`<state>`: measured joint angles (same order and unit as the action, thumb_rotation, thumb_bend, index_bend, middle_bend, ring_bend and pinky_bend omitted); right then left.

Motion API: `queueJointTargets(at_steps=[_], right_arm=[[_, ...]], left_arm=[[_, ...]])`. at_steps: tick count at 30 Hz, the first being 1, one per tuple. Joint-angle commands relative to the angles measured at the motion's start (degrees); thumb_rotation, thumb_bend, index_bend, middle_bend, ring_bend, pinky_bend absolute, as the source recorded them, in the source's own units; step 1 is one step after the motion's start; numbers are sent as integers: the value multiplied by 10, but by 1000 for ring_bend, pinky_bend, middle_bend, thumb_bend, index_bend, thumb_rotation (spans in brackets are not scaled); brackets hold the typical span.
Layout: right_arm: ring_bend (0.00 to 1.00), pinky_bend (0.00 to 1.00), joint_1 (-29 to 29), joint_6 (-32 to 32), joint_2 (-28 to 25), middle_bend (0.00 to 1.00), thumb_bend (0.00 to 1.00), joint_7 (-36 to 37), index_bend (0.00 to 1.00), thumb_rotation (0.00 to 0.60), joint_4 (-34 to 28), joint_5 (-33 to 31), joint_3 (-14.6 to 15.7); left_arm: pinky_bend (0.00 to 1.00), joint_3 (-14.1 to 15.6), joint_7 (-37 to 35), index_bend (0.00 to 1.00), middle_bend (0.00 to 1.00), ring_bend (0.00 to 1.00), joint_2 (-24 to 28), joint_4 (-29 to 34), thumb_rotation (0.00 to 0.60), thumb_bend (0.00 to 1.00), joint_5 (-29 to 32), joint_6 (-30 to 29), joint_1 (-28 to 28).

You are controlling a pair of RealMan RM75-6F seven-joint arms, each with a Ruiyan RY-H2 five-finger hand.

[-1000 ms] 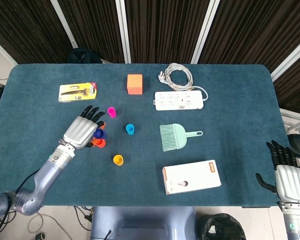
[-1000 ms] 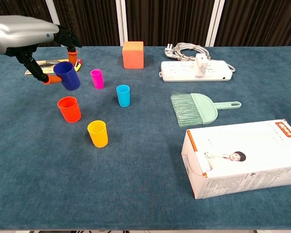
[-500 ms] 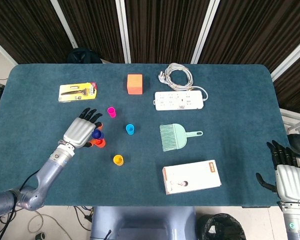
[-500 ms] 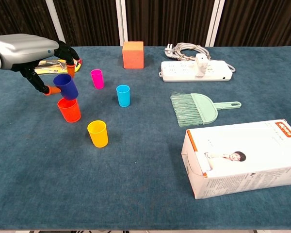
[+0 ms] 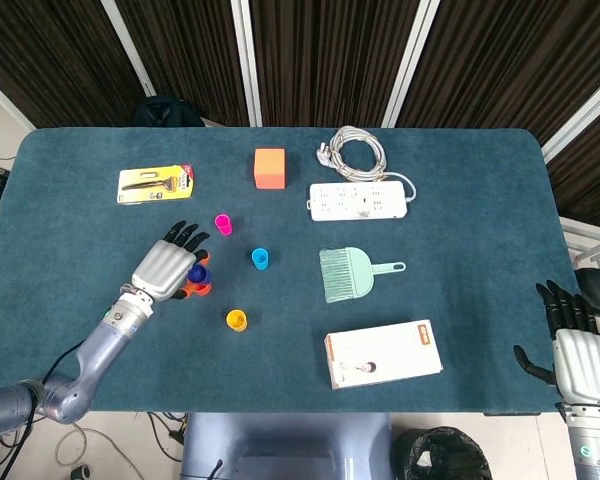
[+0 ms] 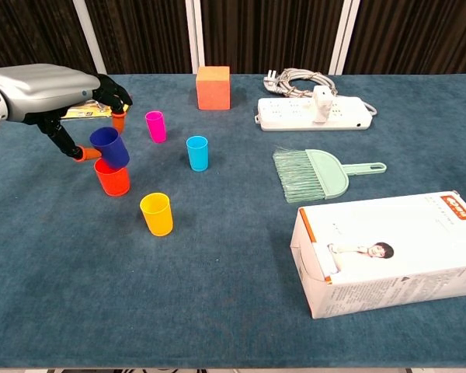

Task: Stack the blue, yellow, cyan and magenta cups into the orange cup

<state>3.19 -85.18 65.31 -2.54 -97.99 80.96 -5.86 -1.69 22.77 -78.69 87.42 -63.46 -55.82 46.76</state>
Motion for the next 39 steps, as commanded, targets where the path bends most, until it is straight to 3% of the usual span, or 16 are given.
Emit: queueJointTargets(at_steps=[1,15,27,34,39], right_arm=[[77,36,0,0,0,44,343,1,39,600,0,-1,0],[77,36,0,2,1,44,343,0,39,600,0,-3,-1],[77,36,0,3,0,45,343,-1,39,600,-2,-5,-1],[77,36,0,3,-1,44,344,0,39,600,-3,-6,-2],[77,36,0,4,-1,45,343,1,39,600,-3,-6,-1]], left_arm=[[0,0,1,435,130,0,-1,-2,600,313,2,1,-1],[0,-1,3,401,129,0,-7,-15,600,313,4,10,-9],[0,-3,23,80,102,0,-1,-6,600,305,11,19,-9],[0,-12,2,159,107,0,10,39,600,300,-21,3,-13],[0,0,8,185,107,0,23,71,600,282,-51,8,-11]])
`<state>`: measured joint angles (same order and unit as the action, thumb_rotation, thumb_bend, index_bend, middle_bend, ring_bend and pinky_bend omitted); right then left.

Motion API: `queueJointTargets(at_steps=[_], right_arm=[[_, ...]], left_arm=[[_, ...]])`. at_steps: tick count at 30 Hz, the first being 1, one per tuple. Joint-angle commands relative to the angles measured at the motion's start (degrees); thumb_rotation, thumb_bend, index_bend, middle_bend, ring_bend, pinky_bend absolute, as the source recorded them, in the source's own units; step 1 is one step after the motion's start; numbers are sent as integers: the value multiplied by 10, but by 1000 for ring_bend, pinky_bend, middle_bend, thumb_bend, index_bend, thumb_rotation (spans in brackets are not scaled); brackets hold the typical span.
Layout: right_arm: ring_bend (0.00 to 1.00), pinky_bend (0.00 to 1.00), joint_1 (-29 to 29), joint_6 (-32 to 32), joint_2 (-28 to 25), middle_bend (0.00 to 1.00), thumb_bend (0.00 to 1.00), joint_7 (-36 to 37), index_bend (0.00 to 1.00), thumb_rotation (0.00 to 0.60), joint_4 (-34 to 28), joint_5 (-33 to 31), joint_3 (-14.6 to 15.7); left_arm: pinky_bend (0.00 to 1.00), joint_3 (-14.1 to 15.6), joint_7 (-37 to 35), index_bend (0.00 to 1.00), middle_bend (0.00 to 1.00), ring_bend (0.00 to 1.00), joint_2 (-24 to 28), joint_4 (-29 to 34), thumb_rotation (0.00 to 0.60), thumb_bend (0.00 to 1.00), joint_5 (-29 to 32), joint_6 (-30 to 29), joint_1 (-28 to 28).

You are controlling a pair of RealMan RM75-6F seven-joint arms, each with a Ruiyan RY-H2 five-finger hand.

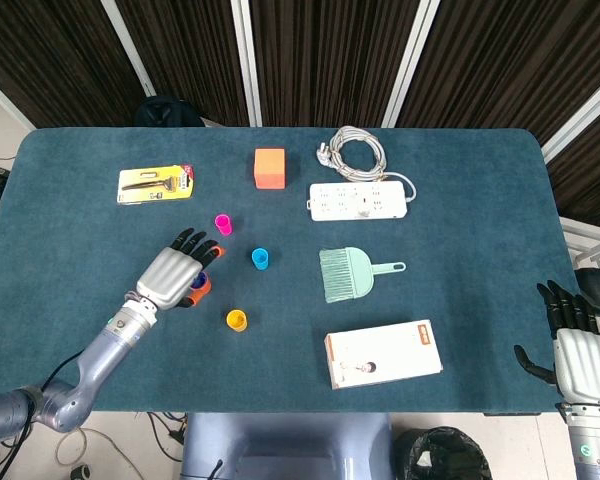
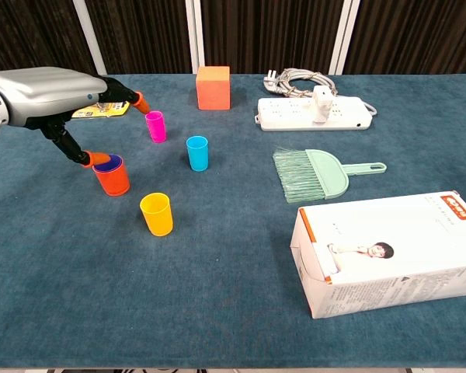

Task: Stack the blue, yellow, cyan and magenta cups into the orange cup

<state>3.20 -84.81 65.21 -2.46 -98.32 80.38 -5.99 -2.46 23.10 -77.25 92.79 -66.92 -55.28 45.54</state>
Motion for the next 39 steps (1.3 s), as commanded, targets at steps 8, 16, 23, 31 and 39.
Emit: queueJointTargets(at_steps=[8,16,23,31,39], right_arm=[[77,36,-2,-4,0,45,344,0,39,600,-4,-4,-2],[77,36,-3,-6,0,45,343,-1,40,600,-6,-6,-3],[77,36,-4,-7,0,45,344,-1,39,600,-5,-8,-4],[77,36,-4,-5,-1,45,343,2,39,600,-5,-7,-4],[77,36,-4,-4,-2,45,344,3,40,600,-4,-9,-4]], left_arm=[[0,26,34,217,107,0,23,68,600,272,-28,20,4],[0,37,59,233,107,0,19,90,600,272,-23,34,7],[0,33,75,233,107,0,-5,79,600,272,-10,35,9],[0,32,87,261,109,0,-36,54,600,272,1,37,11],[0,33,97,333,111,0,-57,34,600,272,0,37,12]])
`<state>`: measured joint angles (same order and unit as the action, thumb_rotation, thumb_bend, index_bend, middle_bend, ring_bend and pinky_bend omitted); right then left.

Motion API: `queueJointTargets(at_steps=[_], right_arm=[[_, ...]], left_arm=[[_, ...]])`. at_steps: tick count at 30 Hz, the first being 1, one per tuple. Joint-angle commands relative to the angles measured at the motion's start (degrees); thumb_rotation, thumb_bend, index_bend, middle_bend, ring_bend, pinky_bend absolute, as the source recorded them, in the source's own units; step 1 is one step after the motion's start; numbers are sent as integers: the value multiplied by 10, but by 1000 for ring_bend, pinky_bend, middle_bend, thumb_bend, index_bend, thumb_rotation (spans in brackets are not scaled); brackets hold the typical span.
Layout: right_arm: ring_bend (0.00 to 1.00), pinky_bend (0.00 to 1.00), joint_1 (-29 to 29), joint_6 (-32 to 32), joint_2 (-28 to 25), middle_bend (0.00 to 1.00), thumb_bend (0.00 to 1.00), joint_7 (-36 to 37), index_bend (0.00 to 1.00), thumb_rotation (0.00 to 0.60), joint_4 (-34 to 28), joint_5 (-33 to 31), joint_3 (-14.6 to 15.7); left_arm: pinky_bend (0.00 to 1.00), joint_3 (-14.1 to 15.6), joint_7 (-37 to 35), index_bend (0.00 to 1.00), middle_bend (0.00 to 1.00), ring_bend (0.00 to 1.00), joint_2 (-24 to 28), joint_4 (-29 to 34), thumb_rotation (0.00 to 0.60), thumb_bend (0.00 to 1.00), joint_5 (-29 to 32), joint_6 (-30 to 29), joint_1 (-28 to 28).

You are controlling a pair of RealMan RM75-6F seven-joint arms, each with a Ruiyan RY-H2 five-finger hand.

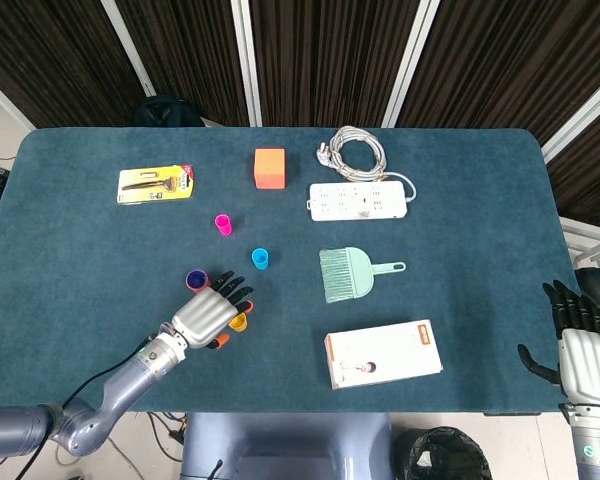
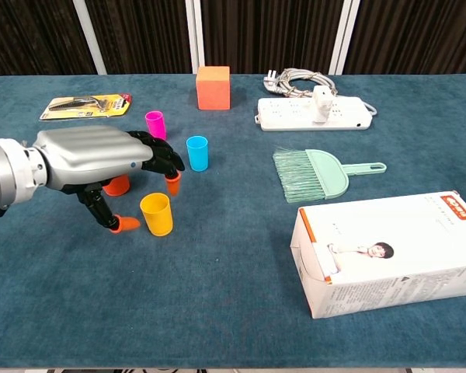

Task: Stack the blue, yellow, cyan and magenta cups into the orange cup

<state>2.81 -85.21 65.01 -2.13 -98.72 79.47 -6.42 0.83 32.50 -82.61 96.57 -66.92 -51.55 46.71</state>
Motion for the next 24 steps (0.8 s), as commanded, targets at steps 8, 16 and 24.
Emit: queueJointTargets(at_steps=[8,16,24], right_arm=[[77,36,0,0,0,45,344,2,39,600,0,1,0],[77,36,0,0,0,45,343,2,40,600,0,4,1],[77,36,0,-1,1,45,344,3,42,600,1,3,0]], left_arm=[[0,-4,22,338,111,0,-17,-18,600,272,9,-11,-1],[0,-6,31,376,113,0,-24,-24,600,272,16,-8,2],[0,-6,38,434,124,0,-30,-27,600,278,11,-11,4]])
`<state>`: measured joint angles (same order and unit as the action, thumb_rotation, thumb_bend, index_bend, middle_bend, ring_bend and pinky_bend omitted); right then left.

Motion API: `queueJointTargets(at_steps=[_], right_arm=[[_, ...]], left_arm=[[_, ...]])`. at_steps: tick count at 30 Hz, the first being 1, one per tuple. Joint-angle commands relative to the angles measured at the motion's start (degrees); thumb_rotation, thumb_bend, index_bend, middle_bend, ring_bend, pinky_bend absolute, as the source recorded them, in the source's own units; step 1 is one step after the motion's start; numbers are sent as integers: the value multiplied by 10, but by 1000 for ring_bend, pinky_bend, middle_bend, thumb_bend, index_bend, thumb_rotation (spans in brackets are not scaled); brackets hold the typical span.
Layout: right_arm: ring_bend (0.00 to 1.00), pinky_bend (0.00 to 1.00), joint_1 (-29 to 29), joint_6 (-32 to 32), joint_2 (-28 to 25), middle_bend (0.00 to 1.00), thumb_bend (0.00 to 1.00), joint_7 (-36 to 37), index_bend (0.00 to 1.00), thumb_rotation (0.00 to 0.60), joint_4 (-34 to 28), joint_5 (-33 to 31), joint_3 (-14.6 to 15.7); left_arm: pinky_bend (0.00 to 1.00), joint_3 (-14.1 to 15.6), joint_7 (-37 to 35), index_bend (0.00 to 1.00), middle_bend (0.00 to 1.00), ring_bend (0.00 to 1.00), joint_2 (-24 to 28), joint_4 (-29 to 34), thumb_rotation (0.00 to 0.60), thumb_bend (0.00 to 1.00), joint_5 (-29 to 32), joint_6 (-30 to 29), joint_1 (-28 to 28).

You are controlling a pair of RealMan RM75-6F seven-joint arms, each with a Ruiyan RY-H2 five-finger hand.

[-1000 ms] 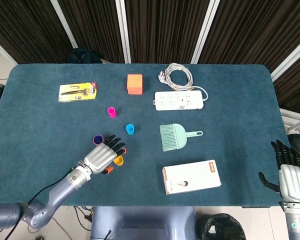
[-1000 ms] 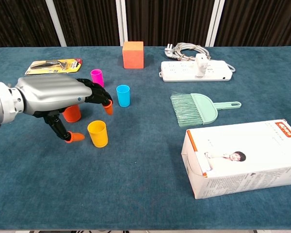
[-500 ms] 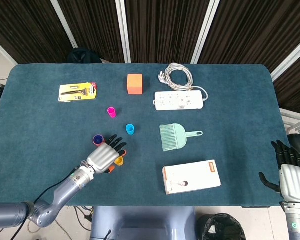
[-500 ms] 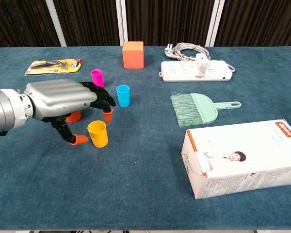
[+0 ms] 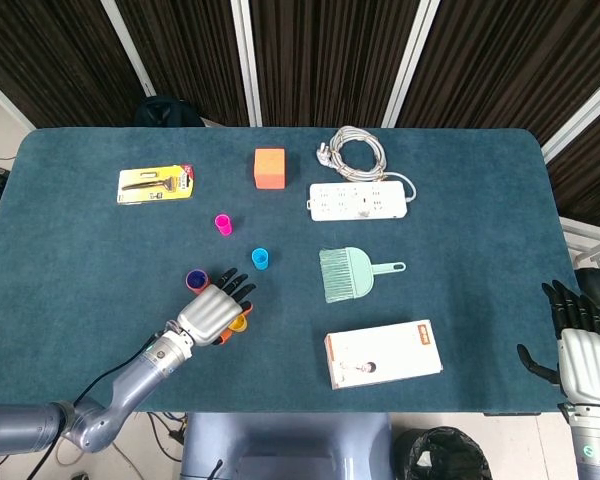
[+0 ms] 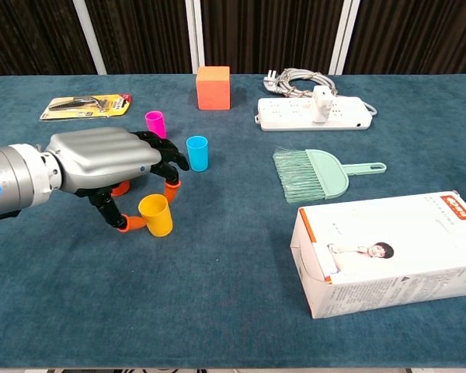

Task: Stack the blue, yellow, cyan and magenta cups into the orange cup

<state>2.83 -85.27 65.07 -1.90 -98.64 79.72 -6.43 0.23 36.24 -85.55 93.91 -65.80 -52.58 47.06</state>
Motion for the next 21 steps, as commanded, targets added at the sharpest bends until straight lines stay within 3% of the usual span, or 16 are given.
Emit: queueJointTargets(at_steps=[1,13,21], right_arm=[[77,36,0,-1,0,45,344,1,42,600,0,0,0],[77,36,-1,-1,-2,45,343,8,45,600,-1,3,0],[77,36,0,1,-2,45,343,8,45,600,-3,4,1]], left_arm=[[0,-1,1,441,126,0,-1,-1,600,279,0,-1,0],[0,-13,-14,447,139,0,14,17,600,297,-7,-16,-4],[0,-36,-29,436,152,0,75,55,600,297,-30,-55,-13]])
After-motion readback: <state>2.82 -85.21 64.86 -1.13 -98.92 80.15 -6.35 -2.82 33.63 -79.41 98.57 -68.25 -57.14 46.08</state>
